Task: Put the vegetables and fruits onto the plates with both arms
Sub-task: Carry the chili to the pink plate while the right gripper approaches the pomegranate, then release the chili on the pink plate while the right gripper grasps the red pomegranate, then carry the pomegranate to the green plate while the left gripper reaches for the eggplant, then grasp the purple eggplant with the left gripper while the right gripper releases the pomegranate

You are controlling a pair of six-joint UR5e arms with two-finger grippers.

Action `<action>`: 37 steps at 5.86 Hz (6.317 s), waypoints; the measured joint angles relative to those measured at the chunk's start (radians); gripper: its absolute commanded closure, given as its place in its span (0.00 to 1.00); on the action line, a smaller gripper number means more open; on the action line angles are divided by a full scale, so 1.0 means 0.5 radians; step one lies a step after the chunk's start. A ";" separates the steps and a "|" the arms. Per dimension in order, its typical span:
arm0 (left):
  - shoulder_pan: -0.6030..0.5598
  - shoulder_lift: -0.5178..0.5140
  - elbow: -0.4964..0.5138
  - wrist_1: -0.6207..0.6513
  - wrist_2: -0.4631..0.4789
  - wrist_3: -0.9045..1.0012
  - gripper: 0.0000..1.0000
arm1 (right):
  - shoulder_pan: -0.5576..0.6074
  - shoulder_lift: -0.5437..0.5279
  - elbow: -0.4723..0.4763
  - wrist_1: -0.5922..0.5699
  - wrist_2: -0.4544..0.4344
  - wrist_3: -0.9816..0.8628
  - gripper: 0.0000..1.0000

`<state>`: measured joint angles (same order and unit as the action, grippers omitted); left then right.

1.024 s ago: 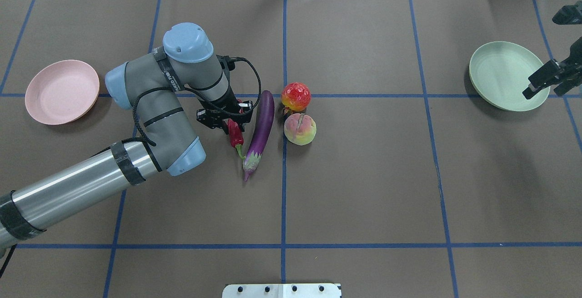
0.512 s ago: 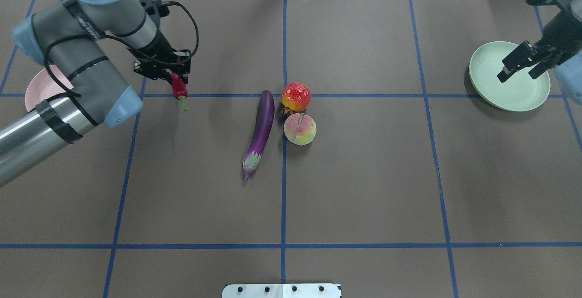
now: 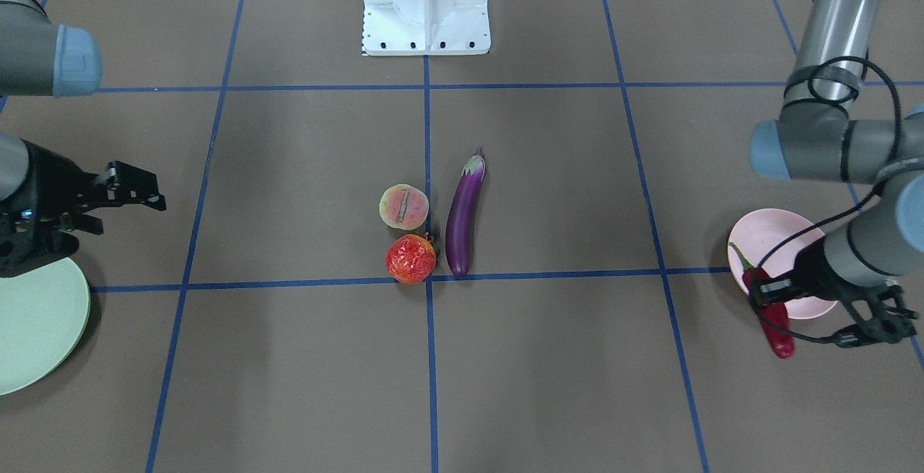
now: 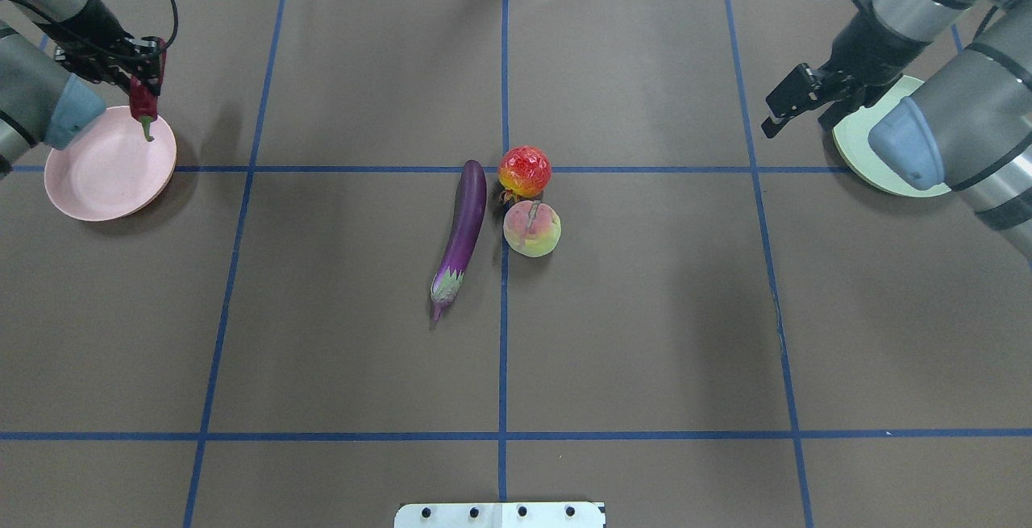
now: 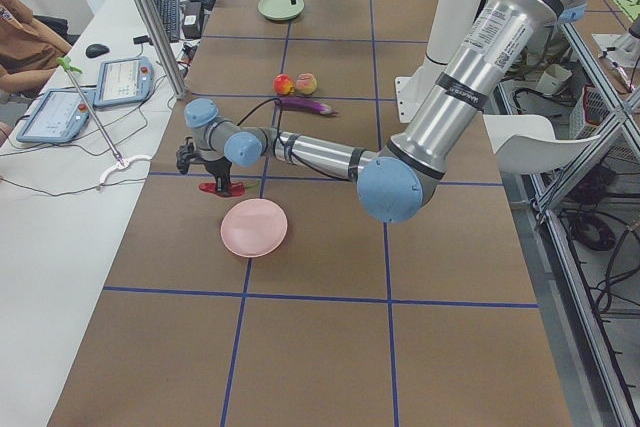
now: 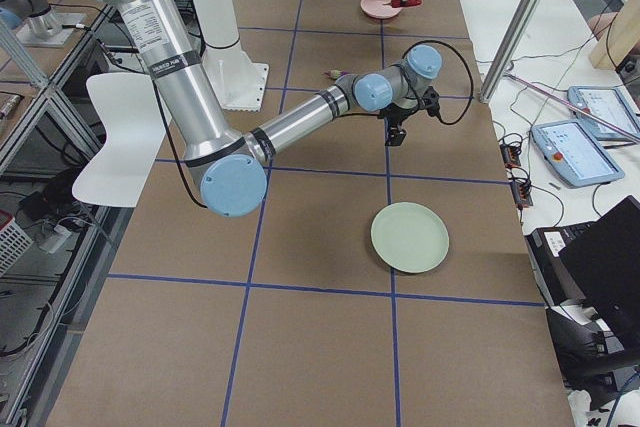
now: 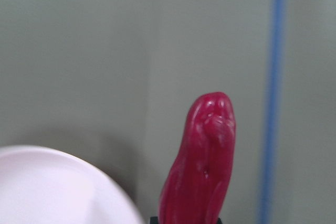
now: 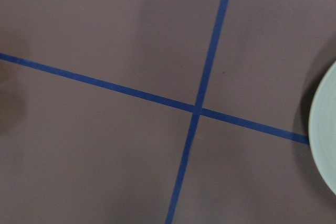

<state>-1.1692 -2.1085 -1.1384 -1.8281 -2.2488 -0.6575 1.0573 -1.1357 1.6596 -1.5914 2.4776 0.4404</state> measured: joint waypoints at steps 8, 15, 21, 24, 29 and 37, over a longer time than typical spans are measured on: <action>-0.044 0.186 -0.027 -0.025 -0.011 0.119 0.00 | -0.702 0.563 -0.513 0.895 -0.921 2.204 0.00; -0.042 0.223 -0.121 -0.022 -0.006 0.058 0.00 | -0.912 0.706 -0.742 1.067 -1.497 2.736 0.00; 0.014 0.231 -0.285 -0.021 -0.017 -0.117 0.00 | -0.933 0.751 -0.800 1.086 -1.512 2.737 1.00; 0.444 0.154 -0.744 -0.015 -0.003 -0.797 0.00 | -0.574 0.768 -0.755 1.049 -1.160 2.512 1.00; 1.032 -0.276 -0.822 0.001 0.245 -1.288 0.00 | 0.227 0.089 -0.690 1.018 -0.398 1.089 1.00; 1.305 -0.486 -0.619 0.160 0.718 -0.657 0.26 | 0.375 -0.408 -0.706 0.685 -0.390 -0.145 0.00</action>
<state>-0.5169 -2.3516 -1.4478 -1.7480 -1.8896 -0.9861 1.2449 -1.3396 1.3064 -1.2487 2.2824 0.3680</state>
